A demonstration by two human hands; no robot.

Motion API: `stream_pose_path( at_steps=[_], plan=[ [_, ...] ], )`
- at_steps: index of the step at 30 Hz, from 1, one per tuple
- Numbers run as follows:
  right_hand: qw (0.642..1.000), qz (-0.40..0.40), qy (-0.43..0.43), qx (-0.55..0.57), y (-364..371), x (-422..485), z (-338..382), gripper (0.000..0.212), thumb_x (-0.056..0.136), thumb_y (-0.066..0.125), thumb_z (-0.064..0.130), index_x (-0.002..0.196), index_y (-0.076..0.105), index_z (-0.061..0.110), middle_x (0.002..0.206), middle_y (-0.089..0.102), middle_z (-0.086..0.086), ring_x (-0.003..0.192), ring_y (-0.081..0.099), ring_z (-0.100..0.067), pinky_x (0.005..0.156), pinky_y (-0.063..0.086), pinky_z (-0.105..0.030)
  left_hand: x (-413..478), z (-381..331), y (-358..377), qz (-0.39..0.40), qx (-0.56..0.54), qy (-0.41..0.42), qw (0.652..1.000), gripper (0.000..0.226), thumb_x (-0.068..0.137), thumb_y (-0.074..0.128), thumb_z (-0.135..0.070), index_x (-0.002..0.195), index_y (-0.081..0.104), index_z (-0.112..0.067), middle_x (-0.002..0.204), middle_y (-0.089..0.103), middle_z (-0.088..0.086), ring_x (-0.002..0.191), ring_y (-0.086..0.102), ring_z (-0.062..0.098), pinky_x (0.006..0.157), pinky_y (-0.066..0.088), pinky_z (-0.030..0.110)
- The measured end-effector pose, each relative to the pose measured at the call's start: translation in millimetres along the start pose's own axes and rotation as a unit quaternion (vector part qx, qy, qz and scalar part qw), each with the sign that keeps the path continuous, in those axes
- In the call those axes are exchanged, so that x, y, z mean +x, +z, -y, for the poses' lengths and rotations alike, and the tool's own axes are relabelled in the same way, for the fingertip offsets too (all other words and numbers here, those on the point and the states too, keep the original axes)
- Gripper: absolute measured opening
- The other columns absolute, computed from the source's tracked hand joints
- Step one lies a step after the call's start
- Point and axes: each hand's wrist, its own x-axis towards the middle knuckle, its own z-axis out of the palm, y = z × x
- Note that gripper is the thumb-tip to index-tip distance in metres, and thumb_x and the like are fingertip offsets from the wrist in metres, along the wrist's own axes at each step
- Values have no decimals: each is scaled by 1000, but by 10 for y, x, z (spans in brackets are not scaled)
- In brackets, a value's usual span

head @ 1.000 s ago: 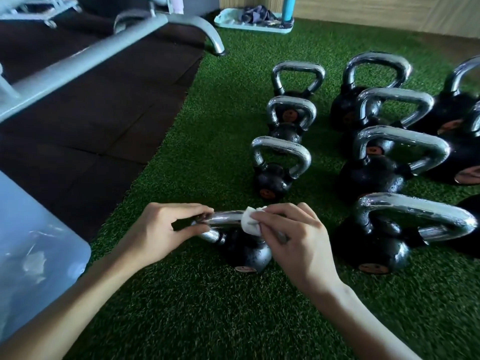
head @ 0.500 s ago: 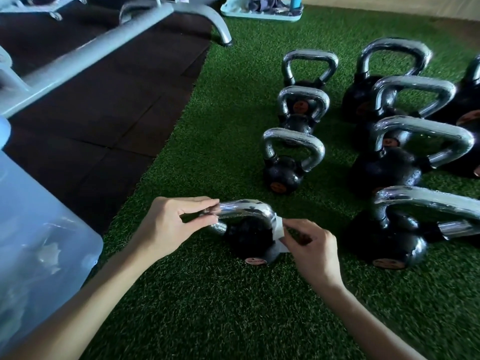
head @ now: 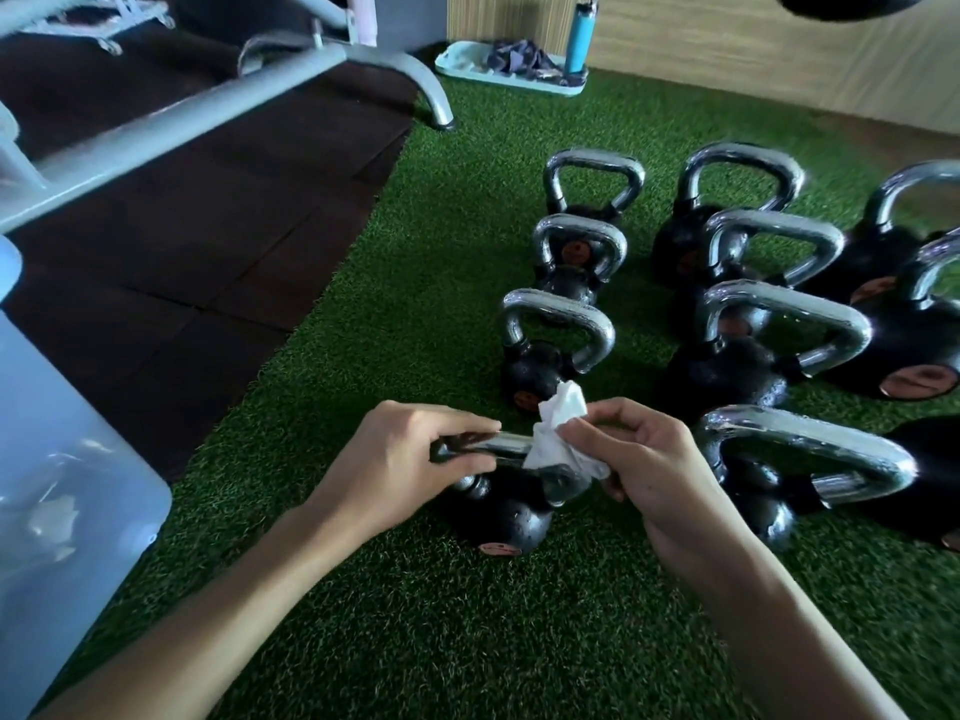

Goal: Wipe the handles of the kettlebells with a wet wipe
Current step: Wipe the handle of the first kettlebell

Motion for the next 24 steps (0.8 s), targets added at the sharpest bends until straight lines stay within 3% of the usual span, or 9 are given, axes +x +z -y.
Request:
stream_pose_path(
  at_steps=[4,8,12,15,17,19,21,24],
  plan=[
    [999,19,18,-47,30,22,105,17,78,82,24,89,76,13,81,77,-6,59,66,-7,46,46,-16,-8,-151,93,-19,-56,-13,998,54,80,85,-28,130,67,-28,127,68,-16,114,62,-10,100,52,20],
    [998,30,39,-24,60,40,137,16,80,78,19,91,76,7,62,70,2,44,56,-1,42,40,-12,43,-280,80,-34,-123,69,989,67,77,88,-16,138,61,-12,139,62,-2,127,59,3,107,48,23],
    [993,106,55,-20,127,45,215,16,85,75,24,92,80,10,66,69,0,47,53,-4,47,38,-16,75,-298,81,-90,-92,102,986,52,79,84,-14,128,68,-12,124,70,-6,112,68,2,93,58,25],
    [994,87,16,-64,3,48,268,15,89,73,21,101,80,16,72,74,7,60,66,1,56,45,-10,45,-173,20,-110,-60,96,988,41,82,80,-19,121,69,-18,114,72,-14,103,69,-5,86,59,22],
    [957,30,-69,-279,-129,104,189,20,83,79,34,103,79,34,92,76,17,86,68,7,72,47,-12,24,-64,-18,-85,-13,61,994,39,83,79,-24,121,72,-20,113,73,-14,101,69,-4,85,59,26],
    [877,22,-119,-464,-164,145,56,30,76,81,49,105,76,45,100,70,25,98,61,3,80,46,-20,-2,-25,-31,-35,61,39,997,38,89,73,-32,126,72,-24,113,72,-14,98,65,1,83,57,31],
    [846,33,-142,-513,-120,164,-75,34,76,80,50,109,74,46,101,68,24,100,55,-7,83,47,-31,-11,-93,-9,21,155,64,986,41,98,59,-41,135,65,-26,119,68,-13,103,56,6,86,52,33],
    [843,12,-180,-507,-105,180,-108,28,76,79,50,103,75,45,96,69,22,93,51,-11,79,47,-37,13,-262,86,76,254,85,960,53,105,29,-53,142,56,-27,133,54,-10,116,45,10,96,42,36]
  ],
)
